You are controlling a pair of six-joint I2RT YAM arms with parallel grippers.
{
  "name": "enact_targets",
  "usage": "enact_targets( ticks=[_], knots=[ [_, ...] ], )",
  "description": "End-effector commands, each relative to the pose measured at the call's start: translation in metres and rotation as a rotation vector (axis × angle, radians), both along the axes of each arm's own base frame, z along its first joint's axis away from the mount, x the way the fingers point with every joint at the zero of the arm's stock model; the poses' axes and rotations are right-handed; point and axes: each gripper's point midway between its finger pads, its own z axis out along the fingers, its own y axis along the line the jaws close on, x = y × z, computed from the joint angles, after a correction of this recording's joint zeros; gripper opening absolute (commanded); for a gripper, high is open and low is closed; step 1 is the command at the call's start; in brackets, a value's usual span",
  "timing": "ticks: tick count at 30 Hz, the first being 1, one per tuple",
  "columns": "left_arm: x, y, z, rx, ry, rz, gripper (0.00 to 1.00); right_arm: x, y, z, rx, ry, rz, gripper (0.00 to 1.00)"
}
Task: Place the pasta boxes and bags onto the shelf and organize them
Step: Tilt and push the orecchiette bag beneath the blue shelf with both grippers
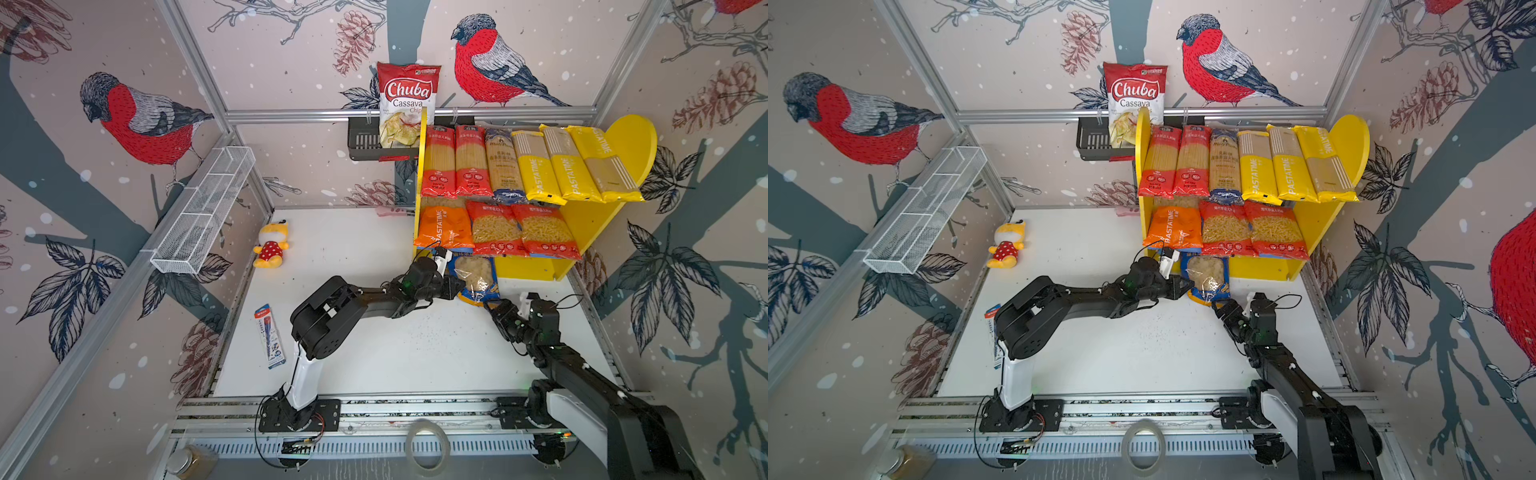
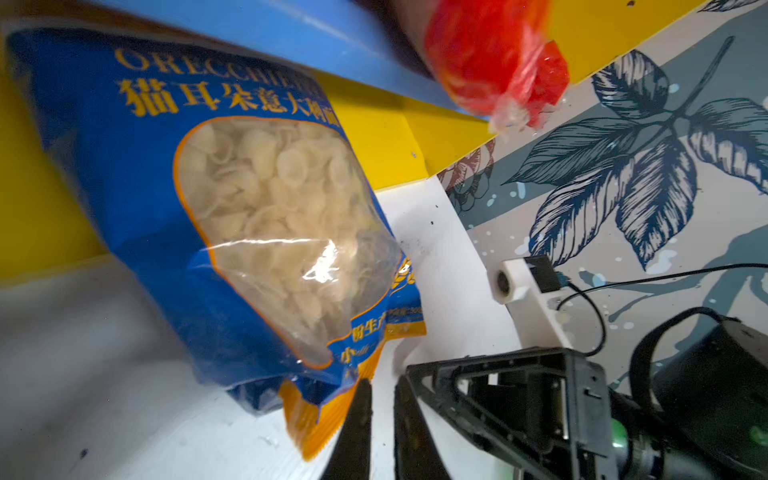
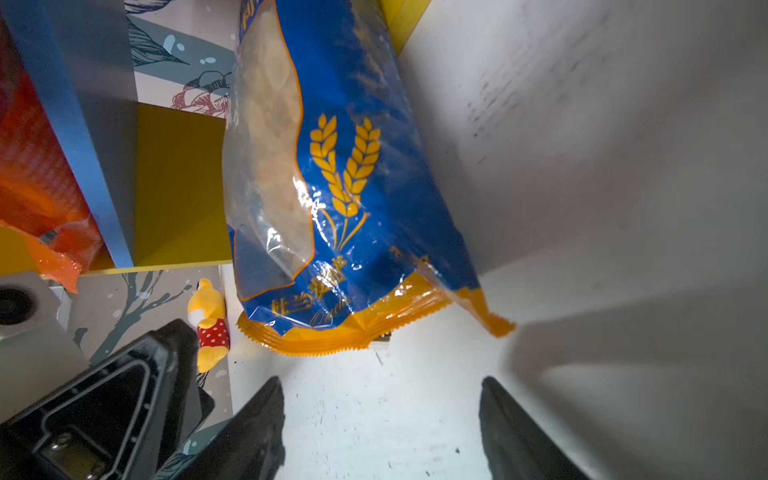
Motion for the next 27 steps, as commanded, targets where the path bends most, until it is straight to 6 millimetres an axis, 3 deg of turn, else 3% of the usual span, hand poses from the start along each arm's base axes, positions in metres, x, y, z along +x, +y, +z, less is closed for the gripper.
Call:
enact_targets(
  ticks=[1, 5, 8, 11, 15, 20, 27],
  knots=[
    [0.001, -0.003, 0.013, -0.031, -0.036, -0.002, 0.12, 0.015, 0.007, 0.017, 0.057, -0.075, -0.024, 0.72],
    [-0.003, 0.005, 0.009, -0.008, -0.031, 0.009, 0.13, 0.027, 0.01, 0.019, 0.05, -0.08, -0.045, 0.7],
    [-0.005, 0.019, 0.003, 0.026, -0.018, 0.035, 0.2, 0.031, 0.012, 0.02, 0.045, -0.08, -0.052, 0.7],
    [-0.005, 0.027, -0.005, 0.025, 0.006, 0.058, 0.41, 0.035, 0.015, 0.018, 0.033, -0.075, -0.057, 0.7],
    [-0.002, 0.022, -0.008, -0.05, 0.029, 0.049, 0.68, 0.039, 0.019, 0.012, 0.057, -0.063, -0.064, 0.69],
    [0.004, 0.006, -0.03, -0.034, 0.061, 0.024, 0.68, 0.046, 0.024, 0.008, 0.072, -0.047, -0.077, 0.67],
    [0.013, 0.005, -0.051, 0.023, 0.072, 0.061, 0.66, 0.045, 0.015, 0.009, 0.019, -0.04, -0.09, 0.68]
  ],
)
